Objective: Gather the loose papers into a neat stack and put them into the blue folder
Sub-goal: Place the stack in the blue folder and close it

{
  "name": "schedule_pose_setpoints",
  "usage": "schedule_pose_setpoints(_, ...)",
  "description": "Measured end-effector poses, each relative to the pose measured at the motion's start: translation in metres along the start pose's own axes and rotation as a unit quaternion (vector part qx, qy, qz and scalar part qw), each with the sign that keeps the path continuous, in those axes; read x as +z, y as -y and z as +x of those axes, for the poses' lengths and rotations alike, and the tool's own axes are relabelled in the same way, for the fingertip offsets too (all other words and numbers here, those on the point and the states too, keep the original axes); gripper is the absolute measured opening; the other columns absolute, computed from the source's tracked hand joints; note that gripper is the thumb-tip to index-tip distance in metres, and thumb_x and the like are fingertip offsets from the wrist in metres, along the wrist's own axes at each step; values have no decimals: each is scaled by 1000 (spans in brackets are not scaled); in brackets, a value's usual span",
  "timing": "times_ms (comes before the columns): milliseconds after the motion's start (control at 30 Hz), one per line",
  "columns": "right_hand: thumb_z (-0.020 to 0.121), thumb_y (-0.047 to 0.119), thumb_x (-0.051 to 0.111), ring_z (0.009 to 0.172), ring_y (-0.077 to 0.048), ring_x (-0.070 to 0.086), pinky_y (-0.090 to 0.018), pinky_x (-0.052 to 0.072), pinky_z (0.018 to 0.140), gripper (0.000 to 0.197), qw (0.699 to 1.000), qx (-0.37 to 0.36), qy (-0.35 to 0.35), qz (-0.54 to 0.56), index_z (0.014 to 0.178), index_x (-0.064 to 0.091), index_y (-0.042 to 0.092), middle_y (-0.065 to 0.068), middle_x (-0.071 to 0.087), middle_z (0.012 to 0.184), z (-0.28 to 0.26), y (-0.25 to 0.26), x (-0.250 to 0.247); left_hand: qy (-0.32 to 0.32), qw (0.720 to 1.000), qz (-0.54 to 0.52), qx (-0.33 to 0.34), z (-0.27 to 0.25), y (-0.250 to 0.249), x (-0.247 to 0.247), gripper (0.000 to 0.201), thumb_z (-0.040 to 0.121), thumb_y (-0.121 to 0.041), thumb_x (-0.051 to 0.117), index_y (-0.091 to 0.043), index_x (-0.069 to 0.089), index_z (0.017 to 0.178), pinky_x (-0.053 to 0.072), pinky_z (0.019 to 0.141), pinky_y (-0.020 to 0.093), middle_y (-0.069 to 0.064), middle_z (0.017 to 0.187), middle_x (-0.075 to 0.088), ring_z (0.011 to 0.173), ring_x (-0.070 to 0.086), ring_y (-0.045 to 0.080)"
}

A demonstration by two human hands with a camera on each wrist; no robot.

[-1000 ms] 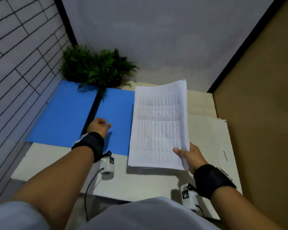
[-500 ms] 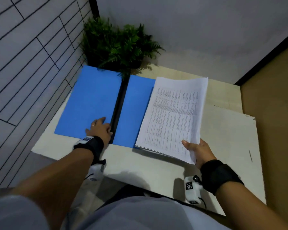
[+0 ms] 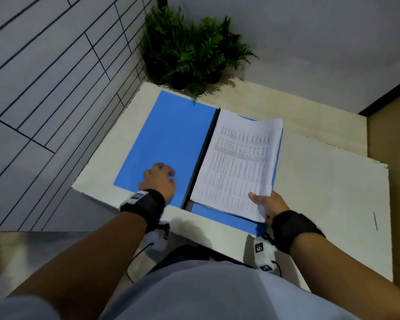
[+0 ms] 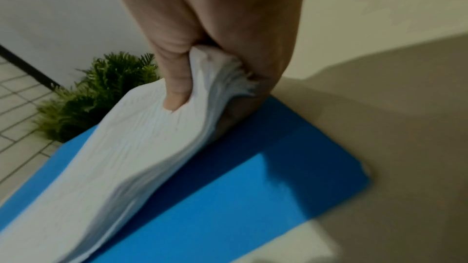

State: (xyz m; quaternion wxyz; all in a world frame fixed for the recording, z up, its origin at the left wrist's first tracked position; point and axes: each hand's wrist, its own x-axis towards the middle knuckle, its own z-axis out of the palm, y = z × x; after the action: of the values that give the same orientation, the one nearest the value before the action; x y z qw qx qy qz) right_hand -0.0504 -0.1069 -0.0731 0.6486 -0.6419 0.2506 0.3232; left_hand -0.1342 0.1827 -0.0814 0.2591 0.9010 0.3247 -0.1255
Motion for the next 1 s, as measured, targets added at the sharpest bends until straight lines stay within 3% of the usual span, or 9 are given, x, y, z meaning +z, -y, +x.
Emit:
schedule_pose_setpoints(100,88,-5,62,92,-30,64,-24,59,59,45,1000,3,-8,-18,131,51,-2,-18,61,125,3,-3,-1,-62,994,-23,-91,33,38,-23,46,86,-32,56,-23,50,131,35,105,53,9,145,40,133,35,38)
schedule_pose_setpoints(267,86,-1,68,112,-37,62,-46,52,94,48,997,7,-20,-74,132,53,0,-21,61,129,11,-6,-4,-67,975,-44,-208,50,76,-40,76,85,-44,61,-10,32,146,34,106,54,18,147,37,131,36,45)
schedule_pose_setpoints(333,85,-2,68,115,-39,60,-49,48,99,51,996,5,-25,-85,133,51,-2,-22,60,129,11,-5,-3,-62,974,-43,-213,51,77,-48,67,84,-46,62,-8,44,136,37,102,50,21,135,50,124,43,44)
schedule_pose_setpoints(467,81,3,75,113,-35,62,-48,48,100,55,993,-24,-19,-112,132,54,2,-15,62,127,8,-5,-1,-70,977,-161,-120,46,67,-82,22,80,-25,72,-7,60,81,48,70,36,18,87,64,83,61,34)
schedule_pose_setpoints(567,80,24,77,109,-24,62,-39,50,98,60,986,-57,-18,-156,132,50,10,-3,61,128,1,-8,-1,-40,974,-221,-16,20,38,-124,29,70,-21,76,-9,51,66,42,61,30,16,71,54,68,54,24)
schedule_pose_setpoints(733,94,37,58,100,-28,59,-34,47,82,47,966,-85,-77,-230,125,47,4,-10,60,116,-13,-1,-6,100,950,-229,184,-52,-37,-142,23,76,-21,78,-10,58,81,45,67,30,-3,71,61,65,56,17)
schedule_pose_setpoints(833,99,35,48,98,-28,56,-33,43,86,45,966,-90,-67,-232,123,51,-2,-10,58,112,-13,6,-12,233,912,-220,257,-73,-74,-118,15,85,-29,71,-22,68,99,51,83,25,-11,98,72,89,67,14)
schedule_pose_setpoints(933,100,43,41,104,-27,59,-34,46,95,50,984,-42,-37,-166,124,58,2,-10,62,124,-12,12,-21,269,908,-236,218,-50,-82,-73,23,91,-30,64,-19,69,110,49,93,26,-6,114,70,106,66,14)
schedule_pose_setpoints(1000,101,46,35,95,-25,63,-31,51,81,52,996,-9,-13,-89,119,60,5,-10,67,111,-15,15,-27,214,940,-216,157,-23,-76,-37,31,91,-31,64,-19,63,121,43,97,27,-2,129,62,118,59,18)
